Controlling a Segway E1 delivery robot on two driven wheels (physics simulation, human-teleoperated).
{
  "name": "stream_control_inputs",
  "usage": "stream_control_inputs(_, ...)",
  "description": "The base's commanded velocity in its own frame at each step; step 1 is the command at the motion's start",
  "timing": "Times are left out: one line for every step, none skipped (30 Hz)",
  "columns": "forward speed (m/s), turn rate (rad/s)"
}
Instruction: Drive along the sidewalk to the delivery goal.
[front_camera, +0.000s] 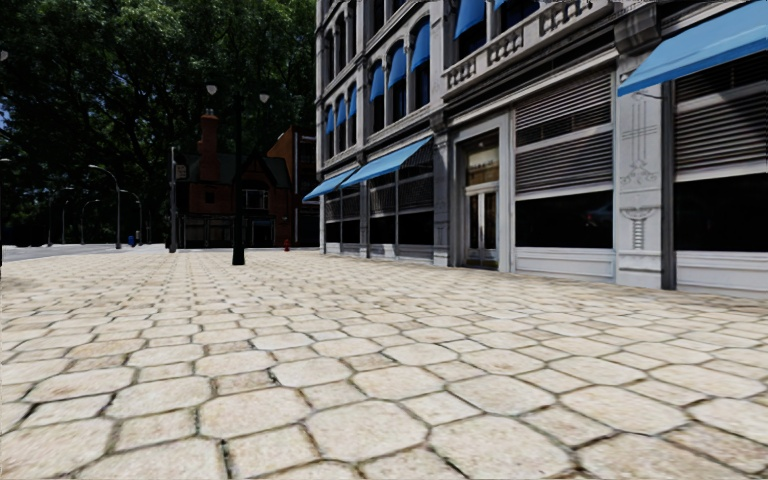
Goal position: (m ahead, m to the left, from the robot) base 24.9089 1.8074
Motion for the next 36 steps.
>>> stream_control_inputs(1.71, 0.0)
stream_control_inputs(1.71, 0.0)
stream_control_inputs(1.7, 0.0)
stream_control_inputs(1.7, 0.0)
stream_control_inputs(1.69, 0.0)
stream_control_inputs(1.66, 0.0)
stream_control_inputs(1.66, 0.0)
stream_control_inputs(1.64, 0.0)
stream_control_inputs(1.62, 0.0)
stream_control_inputs(1.61, 0.0)
stream_control_inputs(1.58, 0.0)
stream_control_inputs(1.58, 0.0)
stream_control_inputs(1.55, 0.0)
stream_control_inputs(1.54, 0.0)
stream_control_inputs(1.54, 0.0)
stream_control_inputs(1.54, 0.0)
stream_control_inputs(1.54, 0.0)
stream_control_inputs(1.67, 0.0)
stream_control_inputs(1.67, 0.0)
stream_control_inputs(1.78, 0.0)
stream_control_inputs(1.85, 0.0)
stream_control_inputs(1.89, 0.0)
stream_control_inputs(1.89, 0.0)
stream_control_inputs(1.9, 0.0)
stream_control_inputs(1.92, 0.0)
stream_control_inputs(1.95, 0.0)
stream_control_inputs(1.95, 0.0)
stream_control_inputs(1.97, 0.0)
stream_control_inputs(1.97, 0.0)
stream_control_inputs(1.98, 0.0)
stream_control_inputs(1.98, 0.0)
stream_control_inputs(2.0, 0.0)
stream_control_inputs(2.0, 0.0)
stream_control_inputs(2.0, 0.0)
stream_control_inputs(2.0, 0.0)
stream_control_inputs(2.0, 0.0)
